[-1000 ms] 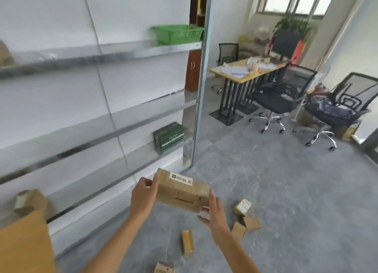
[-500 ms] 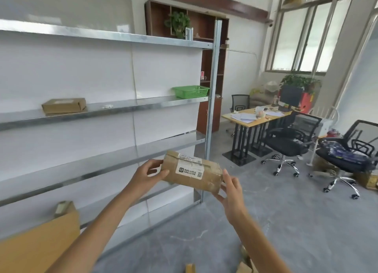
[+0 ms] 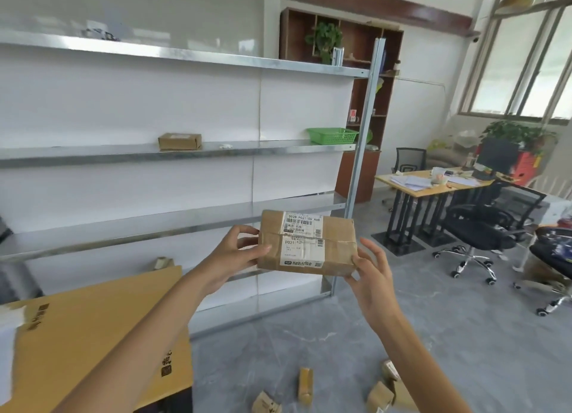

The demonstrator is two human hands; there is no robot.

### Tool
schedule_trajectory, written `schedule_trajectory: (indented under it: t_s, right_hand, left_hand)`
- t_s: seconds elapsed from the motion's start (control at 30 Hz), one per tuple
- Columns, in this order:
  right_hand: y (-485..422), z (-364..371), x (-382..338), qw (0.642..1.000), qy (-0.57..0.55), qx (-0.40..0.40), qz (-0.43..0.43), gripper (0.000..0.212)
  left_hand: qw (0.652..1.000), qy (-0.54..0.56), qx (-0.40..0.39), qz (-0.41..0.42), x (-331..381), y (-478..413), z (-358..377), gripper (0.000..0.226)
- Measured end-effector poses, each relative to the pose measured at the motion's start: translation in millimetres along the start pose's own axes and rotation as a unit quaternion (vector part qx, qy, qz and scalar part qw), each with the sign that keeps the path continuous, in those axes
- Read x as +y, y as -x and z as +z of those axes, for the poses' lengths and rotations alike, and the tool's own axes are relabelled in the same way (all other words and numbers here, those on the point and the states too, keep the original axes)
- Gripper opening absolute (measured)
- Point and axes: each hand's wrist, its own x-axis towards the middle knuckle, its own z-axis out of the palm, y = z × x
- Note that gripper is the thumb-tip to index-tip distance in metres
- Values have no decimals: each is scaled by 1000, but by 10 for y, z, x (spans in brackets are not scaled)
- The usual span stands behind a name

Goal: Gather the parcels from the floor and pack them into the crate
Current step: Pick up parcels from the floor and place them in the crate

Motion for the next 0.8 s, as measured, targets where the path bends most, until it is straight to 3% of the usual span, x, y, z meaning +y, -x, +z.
schedule_trajectory:
  t_s: [0.37,0.57,0.8]
  right_hand:
    - [1403,879,182,994,-16,-96,56,35]
    - [2447,1239,518,987,-18,-125,96,29]
    - [3383,1470,564,981,-8,-158,114,31]
  left_hand:
    - [998,-48,42,26,116,1827,-870,67]
    - [996,-76,55,-1,-102,3065,-1330,64]
    - [993,-84,77,-31,-293,4150,-1581,85]
